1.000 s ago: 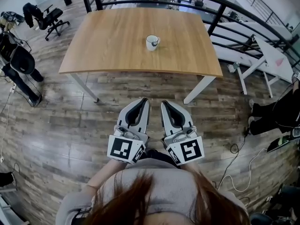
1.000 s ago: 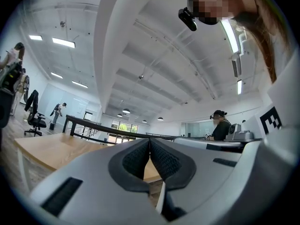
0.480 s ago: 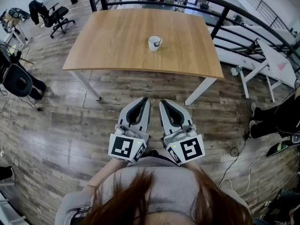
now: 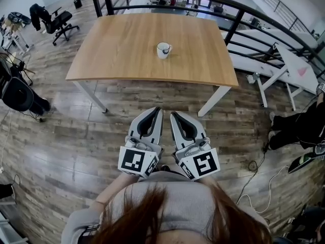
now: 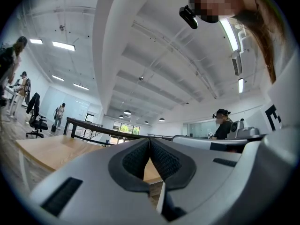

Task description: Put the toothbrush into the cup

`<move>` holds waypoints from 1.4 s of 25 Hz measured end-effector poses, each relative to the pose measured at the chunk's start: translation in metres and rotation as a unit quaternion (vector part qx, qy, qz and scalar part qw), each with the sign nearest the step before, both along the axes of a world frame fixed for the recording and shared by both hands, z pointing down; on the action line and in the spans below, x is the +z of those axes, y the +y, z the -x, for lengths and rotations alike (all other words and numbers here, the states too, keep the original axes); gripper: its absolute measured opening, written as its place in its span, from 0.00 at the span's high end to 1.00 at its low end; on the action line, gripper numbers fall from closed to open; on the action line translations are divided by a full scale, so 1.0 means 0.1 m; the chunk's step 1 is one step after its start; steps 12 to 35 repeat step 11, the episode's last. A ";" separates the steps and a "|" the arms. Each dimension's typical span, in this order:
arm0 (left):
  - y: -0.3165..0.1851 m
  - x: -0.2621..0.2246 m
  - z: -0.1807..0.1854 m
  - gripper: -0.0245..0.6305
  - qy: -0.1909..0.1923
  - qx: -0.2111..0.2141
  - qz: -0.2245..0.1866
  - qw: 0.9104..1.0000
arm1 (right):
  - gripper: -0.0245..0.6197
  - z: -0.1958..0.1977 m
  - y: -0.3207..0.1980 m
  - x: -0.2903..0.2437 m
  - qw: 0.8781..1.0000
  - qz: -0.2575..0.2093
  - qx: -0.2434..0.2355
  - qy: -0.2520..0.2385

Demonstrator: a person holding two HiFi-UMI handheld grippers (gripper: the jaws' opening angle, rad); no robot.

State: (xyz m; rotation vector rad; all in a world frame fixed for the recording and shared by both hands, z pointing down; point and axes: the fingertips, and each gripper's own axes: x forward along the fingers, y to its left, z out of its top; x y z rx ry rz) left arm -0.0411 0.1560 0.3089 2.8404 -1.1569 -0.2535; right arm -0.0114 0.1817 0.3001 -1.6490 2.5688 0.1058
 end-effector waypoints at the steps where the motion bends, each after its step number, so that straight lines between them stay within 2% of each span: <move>1: 0.00 0.00 0.00 0.95 0.000 0.000 0.000 1.000 | 0.94 0.00 0.00 0.00 1.000 0.000 -0.001 0.000; 35: 0.03 0.02 0.01 0.95 -0.002 0.002 0.000 1.000 | 0.94 0.06 0.03 0.01 1.000 0.000 -0.007 0.004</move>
